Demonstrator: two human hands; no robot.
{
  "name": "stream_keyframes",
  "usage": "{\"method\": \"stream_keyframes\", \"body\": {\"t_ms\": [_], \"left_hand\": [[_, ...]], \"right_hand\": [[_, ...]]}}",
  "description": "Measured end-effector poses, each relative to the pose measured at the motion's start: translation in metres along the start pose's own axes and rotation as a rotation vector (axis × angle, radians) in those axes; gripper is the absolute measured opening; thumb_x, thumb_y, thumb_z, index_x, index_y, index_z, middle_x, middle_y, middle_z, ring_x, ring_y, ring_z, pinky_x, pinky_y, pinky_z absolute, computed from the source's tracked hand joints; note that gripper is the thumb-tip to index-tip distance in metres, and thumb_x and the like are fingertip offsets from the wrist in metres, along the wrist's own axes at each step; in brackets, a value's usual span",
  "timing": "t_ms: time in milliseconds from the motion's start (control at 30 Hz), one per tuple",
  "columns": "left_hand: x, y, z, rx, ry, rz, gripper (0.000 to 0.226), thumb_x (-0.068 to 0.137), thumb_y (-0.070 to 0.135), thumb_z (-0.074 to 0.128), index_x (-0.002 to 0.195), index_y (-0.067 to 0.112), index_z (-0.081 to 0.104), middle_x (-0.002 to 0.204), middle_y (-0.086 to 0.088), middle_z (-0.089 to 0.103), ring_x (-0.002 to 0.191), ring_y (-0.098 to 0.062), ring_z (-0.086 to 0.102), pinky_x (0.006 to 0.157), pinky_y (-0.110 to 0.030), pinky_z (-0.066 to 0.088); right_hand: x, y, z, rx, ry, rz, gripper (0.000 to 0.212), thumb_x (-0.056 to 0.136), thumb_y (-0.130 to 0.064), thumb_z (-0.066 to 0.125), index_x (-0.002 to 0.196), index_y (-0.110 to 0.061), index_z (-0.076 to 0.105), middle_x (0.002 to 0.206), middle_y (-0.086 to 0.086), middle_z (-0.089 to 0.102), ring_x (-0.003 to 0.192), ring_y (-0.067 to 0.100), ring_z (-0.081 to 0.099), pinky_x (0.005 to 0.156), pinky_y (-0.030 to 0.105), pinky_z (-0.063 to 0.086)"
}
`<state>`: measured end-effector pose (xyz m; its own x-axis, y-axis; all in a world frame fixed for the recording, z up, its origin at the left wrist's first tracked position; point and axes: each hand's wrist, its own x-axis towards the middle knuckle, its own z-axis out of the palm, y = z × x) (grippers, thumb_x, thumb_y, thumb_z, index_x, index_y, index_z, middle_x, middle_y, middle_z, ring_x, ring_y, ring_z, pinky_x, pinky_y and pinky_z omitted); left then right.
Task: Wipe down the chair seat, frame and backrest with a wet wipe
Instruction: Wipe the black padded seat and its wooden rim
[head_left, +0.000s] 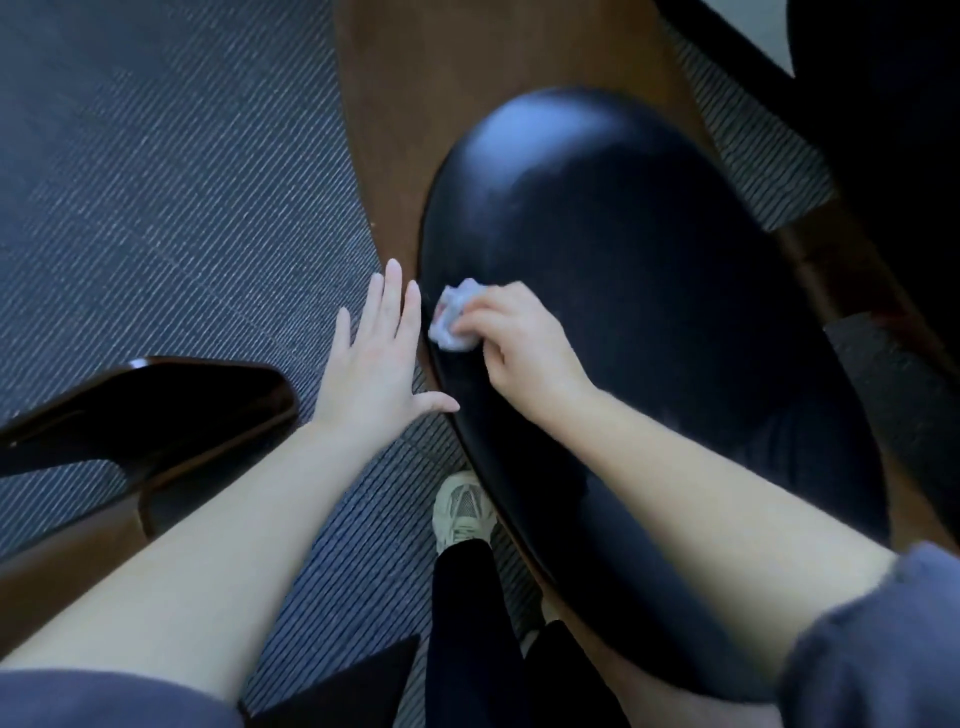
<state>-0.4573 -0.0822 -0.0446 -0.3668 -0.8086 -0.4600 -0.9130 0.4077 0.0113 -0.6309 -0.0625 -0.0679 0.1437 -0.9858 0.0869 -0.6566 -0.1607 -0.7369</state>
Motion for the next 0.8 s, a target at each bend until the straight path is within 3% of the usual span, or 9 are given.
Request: {"method": "stream_keyframes", "body": {"t_ms": [67,133,267,367,467,533,667,733,800], "left_hand": [[-0.005,0.002,-0.001,-0.032,-0.001,-0.034,0.131,0.067,0.074,0.061,0.153,0.001,-0.006,0.161,-0.014,-0.018,0.150,-0.026,-0.009,0.120,-0.049,0.015],[-0.009,0.002,-0.001,-0.078,-0.014,-0.072,0.131,0.068,0.072,0.063,0.152,0.001,-0.007,0.161,-0.014,-0.019,0.150,-0.026,-0.010,0.120,-0.049,0.013],[-0.010,0.004,0.004,-0.066,-0.033,-0.053,0.123,0.074,0.072,0.059,0.153,0.008,-0.010,0.160,-0.011,-0.023,0.150,-0.025,-0.014,0.121,-0.050,0.013],[-0.010,0.004,0.007,-0.106,-0.031,-0.070,0.120,0.075,0.069,0.061,0.154,0.012,-0.009,0.160,-0.008,-0.024,0.150,-0.023,-0.013,0.120,-0.050,0.011],[-0.016,0.006,0.004,-0.111,-0.067,-0.101,0.122,0.075,0.067,0.063,0.153,0.008,-0.010,0.160,-0.012,-0.021,0.150,-0.025,-0.013,0.120,-0.049,0.011],[-0.025,0.011,0.000,-0.134,-0.111,-0.136,0.121,0.077,0.063,0.065,0.153,0.005,-0.011,0.160,-0.017,-0.020,0.150,-0.028,-0.012,0.121,-0.048,0.011],[-0.044,0.025,-0.008,-0.175,-0.116,-0.107,0.103,0.090,0.038,0.066,0.153,0.008,-0.010,0.161,-0.014,-0.019,0.150,-0.028,-0.010,0.121,-0.046,0.012],[-0.045,0.032,-0.010,-0.157,-0.085,-0.038,0.098,0.092,0.030,0.064,0.154,0.011,-0.009,0.161,-0.008,-0.019,0.150,-0.025,-0.009,0.121,-0.047,0.013],[-0.043,0.040,-0.010,-0.126,-0.075,0.024,0.096,0.091,0.030,0.064,0.155,0.014,-0.006,0.162,-0.004,-0.019,0.150,-0.022,-0.008,0.121,-0.048,0.013]], "right_hand": [[-0.021,-0.001,-0.012,-0.019,-0.223,-0.057,0.039,0.079,-0.006,0.035,0.087,-0.012,0.073,0.096,-0.003,0.067,0.081,0.022,0.049,0.070,0.034,0.048],[-0.006,0.001,-0.026,-0.039,-0.279,-0.066,0.036,0.075,0.001,0.043,0.087,-0.013,0.075,0.094,-0.001,0.068,0.081,0.024,0.051,0.072,0.034,0.049],[0.060,0.008,-0.031,-0.076,0.116,0.114,0.038,0.079,0.006,0.047,0.099,-0.012,0.074,0.107,-0.001,0.069,0.088,0.028,0.054,0.076,0.023,0.036],[0.071,0.002,-0.007,-0.078,0.116,0.161,0.040,0.080,0.002,0.040,0.096,-0.012,0.074,0.106,-0.004,0.069,0.087,0.024,0.050,0.074,0.028,0.040],[0.020,0.004,-0.001,-0.025,-0.005,-0.027,0.040,0.077,-0.005,0.035,0.087,-0.011,0.073,0.097,-0.001,0.071,0.080,0.026,0.051,0.072,0.033,0.048],[-0.029,0.004,-0.012,0.004,-0.161,-0.073,0.038,0.074,0.005,0.043,0.089,-0.012,0.073,0.099,-0.005,0.071,0.080,0.026,0.051,0.075,0.031,0.048],[-0.080,-0.001,-0.044,0.074,-0.324,0.167,0.044,0.072,0.011,0.048,0.089,-0.019,0.074,0.097,-0.010,0.071,0.087,0.020,0.054,0.083,0.030,0.046],[-0.072,0.002,-0.055,0.089,-0.241,0.257,0.043,0.073,0.010,0.048,0.090,-0.019,0.075,0.095,-0.006,0.071,0.092,0.018,0.058,0.086,0.026,0.044],[-0.059,0.009,-0.054,0.105,-0.044,0.317,0.041,0.076,0.010,0.049,0.096,-0.016,0.074,0.102,-0.004,0.068,0.094,0.013,0.059,0.083,0.016,0.043]]}}
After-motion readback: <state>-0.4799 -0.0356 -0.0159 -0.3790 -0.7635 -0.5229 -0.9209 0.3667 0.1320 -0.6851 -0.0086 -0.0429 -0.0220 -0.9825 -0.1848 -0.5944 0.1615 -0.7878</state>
